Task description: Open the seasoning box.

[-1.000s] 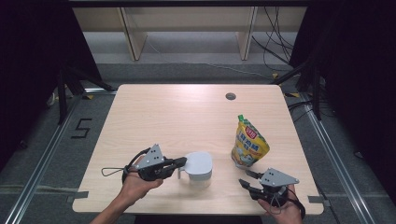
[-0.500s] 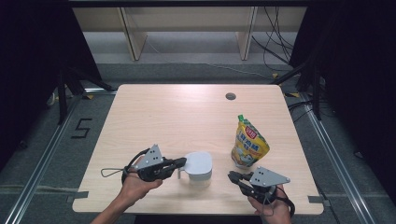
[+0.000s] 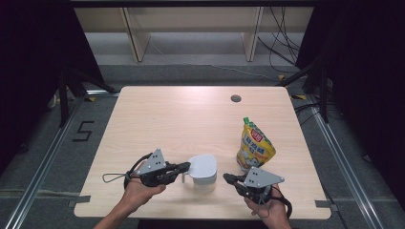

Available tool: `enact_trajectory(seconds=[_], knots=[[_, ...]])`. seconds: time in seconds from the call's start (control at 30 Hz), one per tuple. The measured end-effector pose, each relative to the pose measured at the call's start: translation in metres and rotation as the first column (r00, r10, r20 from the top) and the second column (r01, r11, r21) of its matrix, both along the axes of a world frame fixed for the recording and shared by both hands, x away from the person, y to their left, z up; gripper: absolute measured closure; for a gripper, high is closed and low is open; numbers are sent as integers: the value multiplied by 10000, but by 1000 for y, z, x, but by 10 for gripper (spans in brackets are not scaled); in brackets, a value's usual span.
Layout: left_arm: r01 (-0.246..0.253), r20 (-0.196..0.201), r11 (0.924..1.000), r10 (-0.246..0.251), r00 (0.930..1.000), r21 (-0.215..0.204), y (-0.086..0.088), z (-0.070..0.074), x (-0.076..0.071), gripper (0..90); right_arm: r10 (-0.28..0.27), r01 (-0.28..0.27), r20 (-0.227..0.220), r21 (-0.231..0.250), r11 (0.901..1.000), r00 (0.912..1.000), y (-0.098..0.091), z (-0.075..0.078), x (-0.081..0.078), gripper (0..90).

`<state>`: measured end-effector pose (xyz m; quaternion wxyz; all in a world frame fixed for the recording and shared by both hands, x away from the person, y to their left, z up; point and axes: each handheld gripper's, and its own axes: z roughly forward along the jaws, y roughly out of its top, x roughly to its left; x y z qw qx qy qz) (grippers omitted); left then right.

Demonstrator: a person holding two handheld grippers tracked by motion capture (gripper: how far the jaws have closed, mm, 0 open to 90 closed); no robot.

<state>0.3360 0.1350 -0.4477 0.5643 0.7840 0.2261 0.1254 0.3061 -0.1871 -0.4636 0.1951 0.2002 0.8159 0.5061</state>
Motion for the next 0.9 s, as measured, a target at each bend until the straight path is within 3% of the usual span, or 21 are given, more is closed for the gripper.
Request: enact_trajectory(seconds=[0.1,0.43,0.9], knots=[[-21,16,10000,21,10000,-9,0,0,0,891,-53,52,-148,-16,10000,9999,2,0,0,900],[-6,24,10000,5,10000,18,0,0,0,891,171,-170,100,-142,9998,9998,8,3,5,900],[-86,-73,9999,86,9999,-58,1,-1,-1,891,347,-345,82,-310,9989,9994,18,10,10,900]])
